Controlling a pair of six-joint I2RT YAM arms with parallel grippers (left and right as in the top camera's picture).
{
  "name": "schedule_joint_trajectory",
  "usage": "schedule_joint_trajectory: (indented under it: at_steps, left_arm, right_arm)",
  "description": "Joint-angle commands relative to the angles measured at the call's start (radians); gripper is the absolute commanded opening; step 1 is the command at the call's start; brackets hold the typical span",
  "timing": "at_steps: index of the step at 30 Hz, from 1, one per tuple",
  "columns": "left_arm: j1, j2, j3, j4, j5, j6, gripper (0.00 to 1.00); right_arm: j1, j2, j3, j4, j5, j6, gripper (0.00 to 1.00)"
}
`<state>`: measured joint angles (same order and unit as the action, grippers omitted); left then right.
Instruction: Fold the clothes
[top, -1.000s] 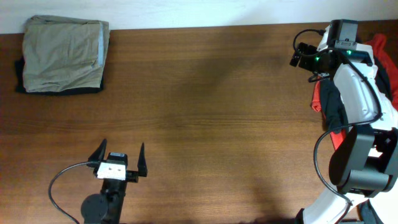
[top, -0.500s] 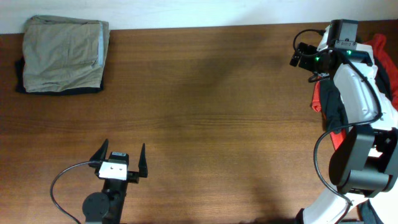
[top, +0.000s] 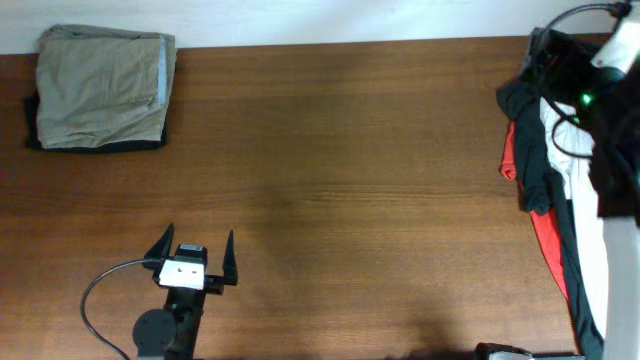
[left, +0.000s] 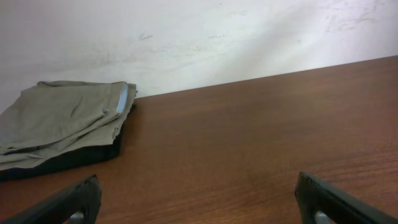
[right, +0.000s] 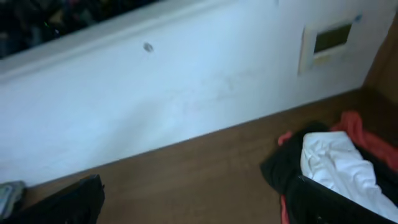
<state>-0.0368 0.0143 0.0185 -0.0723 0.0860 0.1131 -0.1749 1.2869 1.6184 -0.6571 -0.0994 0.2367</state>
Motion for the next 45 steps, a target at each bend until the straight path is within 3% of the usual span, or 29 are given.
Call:
schedule_joint_trajectory:
  at_steps: [1,7,9,12,17,24,30,37,45]
  left_arm:
    - [0.007,-0.009,-0.010,0.000,0.000,0.016,0.99]
    - [0.007,-0.009,-0.010,0.000,-0.001,0.016,0.99]
    - [0.007,-0.009,-0.010,0.000,0.000,0.016,0.99]
    - [0.007,-0.009,-0.010,0.000,-0.001,0.016,0.99]
    - [0.007,-0.009,-0.010,0.000,-0.001,0.016,0.99]
    - [0.007,-0.009,-0.010,0.000,0.000,0.016,0.99]
    - [0.007,-0.009,-0.010,0.000,0.000,0.016,0.99]
    - [0.007,-0.009,-0.010,0.000,-0.001,0.016,0.99]
    - [0.007,-0.009,-0.010,0.000,0.000,0.016,0.99]
  right_arm:
    - [0.006,-0.164,-0.089,0.002,-0.002,0.008,0.99]
    - [0.006,-0.838,-0.741,-0.006,-0.001,0.008,0.99]
    - [0.006,-1.016,-0.892,-0.009,0.085,0.002,0.99]
    - [0.010,-1.146,-1.148,0.171,-0.059,0.008,0.99]
    - [0.109,-1.254,-1.419,0.423,-0.067,0.008,0.99]
    - [0.110,-1.284,-1.612,0.651,-0.046,0.007,0.99]
    - [0.110,-1.284,-1.613,0.579,0.107,-0.004,0.99]
    - [0.109,-1.284,-1.613,0.577,0.111,-0.200,0.99]
    - [0.109,-1.284,-1.613,0.578,0.108,-0.200,0.99]
